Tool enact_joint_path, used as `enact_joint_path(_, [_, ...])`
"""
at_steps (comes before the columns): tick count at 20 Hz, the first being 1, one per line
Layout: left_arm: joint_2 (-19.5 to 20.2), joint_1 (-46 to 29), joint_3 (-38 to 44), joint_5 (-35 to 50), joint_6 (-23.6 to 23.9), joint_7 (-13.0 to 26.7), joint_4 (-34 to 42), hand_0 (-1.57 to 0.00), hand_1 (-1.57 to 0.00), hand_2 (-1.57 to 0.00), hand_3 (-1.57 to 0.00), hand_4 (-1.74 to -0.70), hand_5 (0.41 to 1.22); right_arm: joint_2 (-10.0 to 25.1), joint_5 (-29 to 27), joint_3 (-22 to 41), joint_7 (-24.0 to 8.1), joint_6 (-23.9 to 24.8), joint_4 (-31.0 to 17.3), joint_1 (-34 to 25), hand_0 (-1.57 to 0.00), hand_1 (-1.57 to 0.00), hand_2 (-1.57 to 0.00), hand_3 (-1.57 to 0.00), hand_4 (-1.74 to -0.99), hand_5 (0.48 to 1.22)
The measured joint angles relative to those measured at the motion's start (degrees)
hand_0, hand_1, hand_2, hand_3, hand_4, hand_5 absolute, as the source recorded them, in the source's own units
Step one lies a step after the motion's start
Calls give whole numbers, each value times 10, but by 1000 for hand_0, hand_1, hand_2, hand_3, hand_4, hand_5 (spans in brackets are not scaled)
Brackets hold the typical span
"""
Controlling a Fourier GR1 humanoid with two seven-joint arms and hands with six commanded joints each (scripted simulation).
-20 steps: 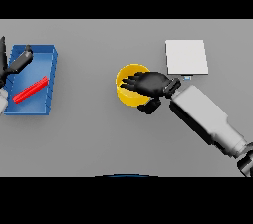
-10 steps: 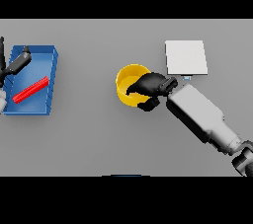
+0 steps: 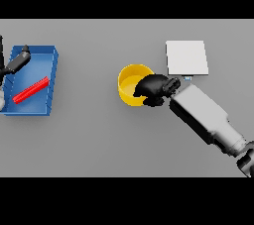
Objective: Pick up the red beaker and tilt it to pour out 1 green nut into yellow bowl. Pick up the yellow bowl and place it on the metallic measuring scale.
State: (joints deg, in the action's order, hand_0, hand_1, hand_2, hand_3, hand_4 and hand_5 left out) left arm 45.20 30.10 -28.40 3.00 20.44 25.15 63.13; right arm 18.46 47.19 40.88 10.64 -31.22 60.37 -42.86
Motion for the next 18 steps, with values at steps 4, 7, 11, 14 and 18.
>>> enact_joint_path(4, [-7,0,-5,-4,1,-4,-6,1,1,1,1,-731,685,11,-11,-2,-13,-3,26,2,-1531,-1531,-1306,-1405,-1725,1210])
enact_joint_path(7, [3,-1,-2,-4,3,0,4,1,1,1,1,-732,691,17,-16,-7,-16,-9,41,1,-1551,-1550,-1371,-1309,-1733,1215])
enact_joint_path(11, [-4,2,-3,-2,0,3,1,1,1,1,1,-734,697,42,-34,-32,-35,-46,91,-11,-1563,-1563,-1419,-1242,-1738,1219])
enact_joint_path(14, [2,3,1,-1,1,0,0,1,1,1,1,-737,697,54,-36,-51,-58,-49,110,-16,-1567,-1567,-1436,-1260,-1739,1220])
enact_joint_path(18, [0,5,6,3,1,-8,-3,1,1,1,1,-743,700,61,-41,-72,-57,-35,104,-23,-1569,-1569,-1465,-1347,-1740,1220])
